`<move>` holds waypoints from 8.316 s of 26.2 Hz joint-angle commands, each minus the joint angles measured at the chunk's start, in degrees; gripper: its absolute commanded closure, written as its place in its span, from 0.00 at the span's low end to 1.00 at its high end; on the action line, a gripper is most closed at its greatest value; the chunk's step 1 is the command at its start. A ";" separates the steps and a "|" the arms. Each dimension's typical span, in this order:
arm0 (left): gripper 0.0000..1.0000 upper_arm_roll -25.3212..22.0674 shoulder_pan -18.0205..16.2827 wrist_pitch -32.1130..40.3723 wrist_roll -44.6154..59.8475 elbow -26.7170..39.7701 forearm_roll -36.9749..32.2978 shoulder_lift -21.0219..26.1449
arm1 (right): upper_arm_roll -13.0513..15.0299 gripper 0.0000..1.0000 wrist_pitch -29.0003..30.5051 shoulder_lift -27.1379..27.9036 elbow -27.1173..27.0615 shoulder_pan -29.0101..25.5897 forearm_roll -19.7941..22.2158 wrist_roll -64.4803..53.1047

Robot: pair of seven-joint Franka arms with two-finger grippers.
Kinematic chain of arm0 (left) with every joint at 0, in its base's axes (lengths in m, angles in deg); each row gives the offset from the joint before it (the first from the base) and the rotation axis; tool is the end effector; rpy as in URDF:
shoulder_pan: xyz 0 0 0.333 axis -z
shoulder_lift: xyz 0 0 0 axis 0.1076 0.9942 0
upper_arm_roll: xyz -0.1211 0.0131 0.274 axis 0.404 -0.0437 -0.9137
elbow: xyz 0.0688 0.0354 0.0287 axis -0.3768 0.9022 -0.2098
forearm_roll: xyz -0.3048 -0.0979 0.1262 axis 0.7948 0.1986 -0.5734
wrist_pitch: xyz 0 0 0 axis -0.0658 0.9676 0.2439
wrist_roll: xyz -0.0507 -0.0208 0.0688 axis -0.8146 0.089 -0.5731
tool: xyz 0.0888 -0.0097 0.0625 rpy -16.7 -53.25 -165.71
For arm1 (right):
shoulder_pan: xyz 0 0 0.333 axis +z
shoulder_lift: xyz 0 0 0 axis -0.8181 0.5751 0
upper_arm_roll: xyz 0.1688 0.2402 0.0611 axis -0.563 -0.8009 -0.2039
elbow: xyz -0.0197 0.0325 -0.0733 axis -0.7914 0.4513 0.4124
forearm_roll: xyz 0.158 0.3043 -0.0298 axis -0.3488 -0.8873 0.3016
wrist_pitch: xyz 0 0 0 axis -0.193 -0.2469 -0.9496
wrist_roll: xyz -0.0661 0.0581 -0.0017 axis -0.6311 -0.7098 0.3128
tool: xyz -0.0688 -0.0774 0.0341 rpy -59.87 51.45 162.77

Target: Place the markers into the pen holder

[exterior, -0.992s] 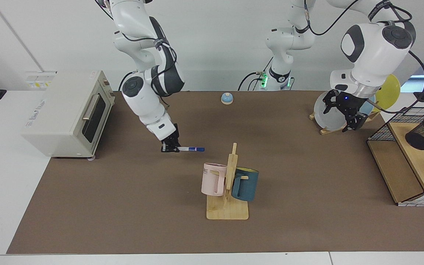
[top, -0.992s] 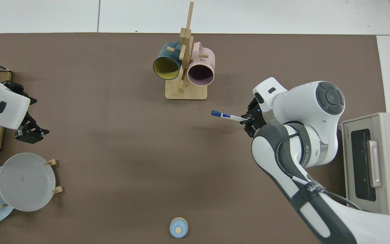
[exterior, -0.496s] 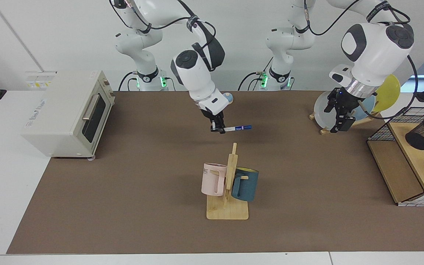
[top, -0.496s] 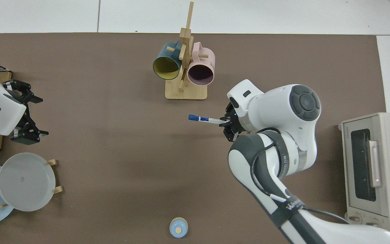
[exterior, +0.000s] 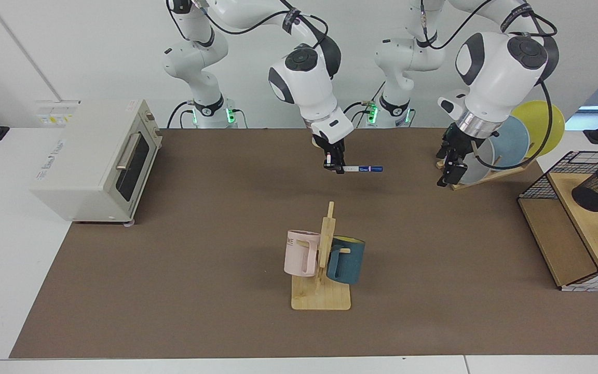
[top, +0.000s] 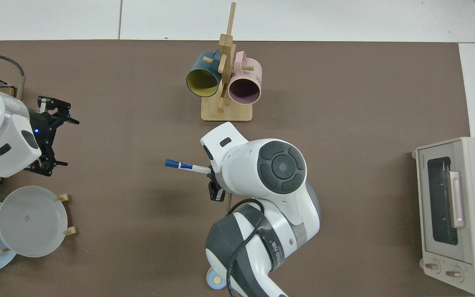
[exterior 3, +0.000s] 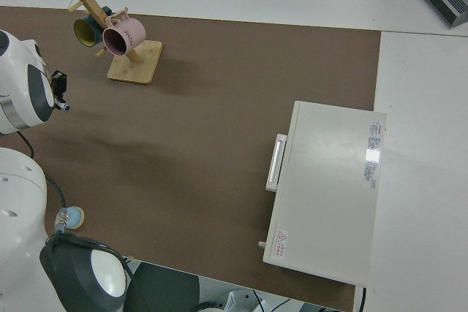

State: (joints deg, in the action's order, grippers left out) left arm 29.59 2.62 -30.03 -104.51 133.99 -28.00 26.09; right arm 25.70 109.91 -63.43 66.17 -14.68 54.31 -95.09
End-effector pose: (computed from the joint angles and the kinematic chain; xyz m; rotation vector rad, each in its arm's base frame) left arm 0.5199 -0.0732 0.5263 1.8647 -2.4611 0.0707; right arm 0.4666 0.3945 0.4660 -2.3361 -1.7071 -0.4065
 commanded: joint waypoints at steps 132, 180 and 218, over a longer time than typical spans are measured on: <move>1.00 -20.92 -4.84 -2.97 5.71 -26.04 -54.34 22.58 | 1.23 0.00 -39.38 -17.71 -1.58 -38.55 16.32 35.44; 0.00 -11.26 2.46 10.04 64.93 -2.49 -9.96 9.75 | 1.06 0.00 -39.03 -17.71 -1.58 -38.20 16.23 35.44; 0.00 -7.92 -1.84 7.86 90.52 0.66 1.03 -6.68 | 1.06 0.00 -39.03 -17.71 -1.58 -38.20 16.23 35.44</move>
State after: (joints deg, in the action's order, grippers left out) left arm 19.07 3.86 -17.49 -14.88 124.03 -27.40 26.95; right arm 27.05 70.40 -80.00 63.24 -52.27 71.71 -60.41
